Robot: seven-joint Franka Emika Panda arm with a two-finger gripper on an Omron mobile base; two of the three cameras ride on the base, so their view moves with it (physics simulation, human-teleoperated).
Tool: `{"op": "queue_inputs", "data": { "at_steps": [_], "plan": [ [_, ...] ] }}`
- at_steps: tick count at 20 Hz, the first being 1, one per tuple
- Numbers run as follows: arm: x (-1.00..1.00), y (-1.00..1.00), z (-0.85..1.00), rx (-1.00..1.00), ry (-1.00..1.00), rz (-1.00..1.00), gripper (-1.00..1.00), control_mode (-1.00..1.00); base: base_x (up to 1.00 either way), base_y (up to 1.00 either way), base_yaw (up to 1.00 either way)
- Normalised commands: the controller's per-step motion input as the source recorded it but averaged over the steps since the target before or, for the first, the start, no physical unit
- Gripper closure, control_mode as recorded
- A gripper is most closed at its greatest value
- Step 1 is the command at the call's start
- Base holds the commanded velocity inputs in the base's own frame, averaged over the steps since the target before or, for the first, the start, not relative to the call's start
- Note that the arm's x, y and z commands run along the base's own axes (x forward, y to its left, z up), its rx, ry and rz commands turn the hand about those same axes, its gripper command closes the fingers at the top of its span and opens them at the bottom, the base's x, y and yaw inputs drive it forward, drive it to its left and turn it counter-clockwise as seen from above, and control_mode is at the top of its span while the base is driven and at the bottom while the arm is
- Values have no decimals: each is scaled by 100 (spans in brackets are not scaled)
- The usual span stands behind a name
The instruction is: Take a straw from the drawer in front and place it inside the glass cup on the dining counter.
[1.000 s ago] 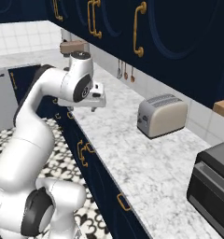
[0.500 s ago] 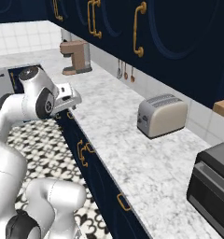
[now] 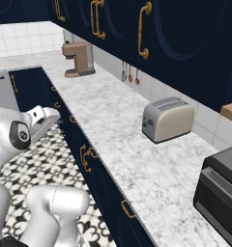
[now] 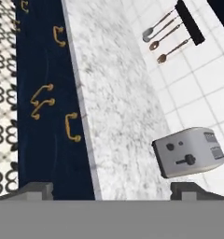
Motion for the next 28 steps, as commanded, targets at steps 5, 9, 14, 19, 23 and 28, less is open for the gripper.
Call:
{"op": "queue_inputs", "data": {
  "at_steps": [5,9,14,19,23,28],
  "plan": [
    [0,55,-65,-30,-6,0,-100,-100,0,0,0],
    [21,31,-92,-33,0,-8,-100,-100,0,0,0],
    [47,3,-74,-28,0,-19,-100,-100,0,0,0],
    [59,0,-51,-23,0,-27,-100,-100,0,0,0],
    [62,3,-44,-20,0,-29,-100,-100,0,0,0],
    [33,0,-50,-18,0,-19,-100,-100,0,0,0]
  ]
}}
